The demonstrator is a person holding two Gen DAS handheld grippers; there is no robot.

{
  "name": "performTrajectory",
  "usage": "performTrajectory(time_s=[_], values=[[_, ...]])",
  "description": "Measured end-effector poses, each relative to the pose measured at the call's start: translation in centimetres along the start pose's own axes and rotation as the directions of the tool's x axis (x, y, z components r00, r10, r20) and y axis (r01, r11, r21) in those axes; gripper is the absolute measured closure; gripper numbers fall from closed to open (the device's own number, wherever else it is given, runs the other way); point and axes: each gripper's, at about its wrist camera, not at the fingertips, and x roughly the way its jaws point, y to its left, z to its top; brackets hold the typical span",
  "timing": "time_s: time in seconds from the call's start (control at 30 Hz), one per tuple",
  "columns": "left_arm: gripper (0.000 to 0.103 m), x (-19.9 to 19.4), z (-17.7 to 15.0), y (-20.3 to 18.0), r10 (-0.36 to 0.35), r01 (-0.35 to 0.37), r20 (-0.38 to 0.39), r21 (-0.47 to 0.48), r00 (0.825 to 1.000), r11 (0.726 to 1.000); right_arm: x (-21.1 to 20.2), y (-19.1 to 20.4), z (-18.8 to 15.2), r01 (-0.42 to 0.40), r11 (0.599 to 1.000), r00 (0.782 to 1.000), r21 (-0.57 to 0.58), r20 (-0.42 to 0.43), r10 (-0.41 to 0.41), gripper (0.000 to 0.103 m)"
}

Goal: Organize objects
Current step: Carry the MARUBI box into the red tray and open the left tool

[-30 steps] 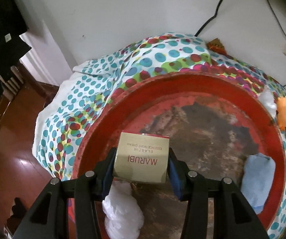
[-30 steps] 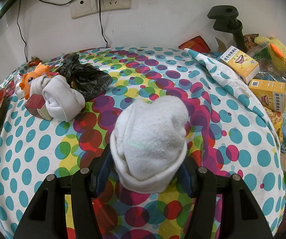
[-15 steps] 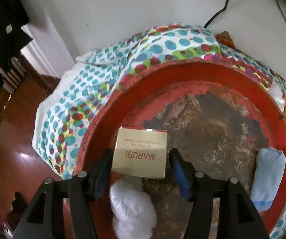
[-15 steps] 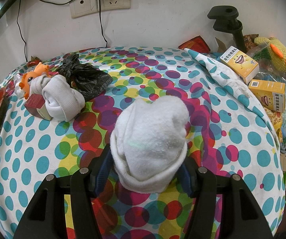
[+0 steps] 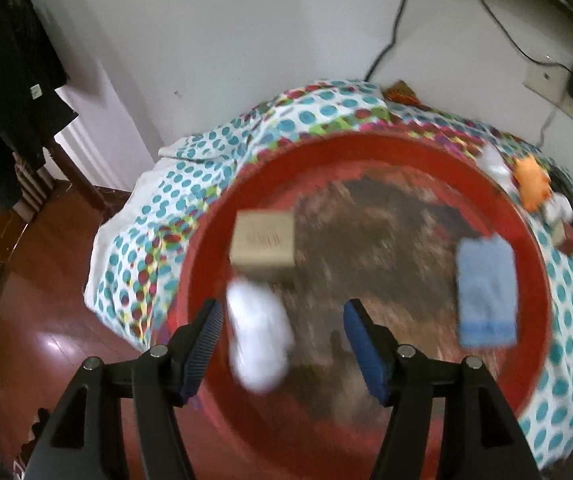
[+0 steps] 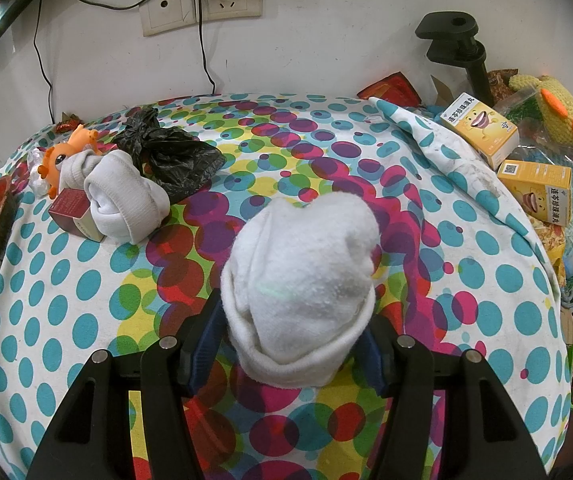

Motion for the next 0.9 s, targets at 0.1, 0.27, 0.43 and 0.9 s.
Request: performTrajectory(time_s=[0.1,0.27,0.43,0.9], values=[[0.038,-1.6,-2.5,-0.8,-0.015,0.015,0.016,-0.001,1.0,1.0,0.0,-0.1,0.0,0.001,1.0,1.0,-0.001,0.0,-0.001,0.046],[0.038,-3.9,-6.1,-2.4,-0.006,0.005,0.052,0.023,0.999,1.0,0.0,-0.1,0.0,0.0,1.0,1.0,0.0,-0.001,0.0,0.046],[0.038,-5.1,-7.7,-3.2,0.016,-0.019,0.072,0.047,0.997,0.999,0.0,-0.1,0.0,0.001,1.0,1.0,0.0,-0.001,-0.001,0.045],[0.038,-4.1,-8.8,-2.4,0.032,-0.034,0.091,0.025,0.995,0.999,-0.6,0.3,-0.3,0.015,1.0,1.0,-0.025,0.0,-0.015,0.07]])
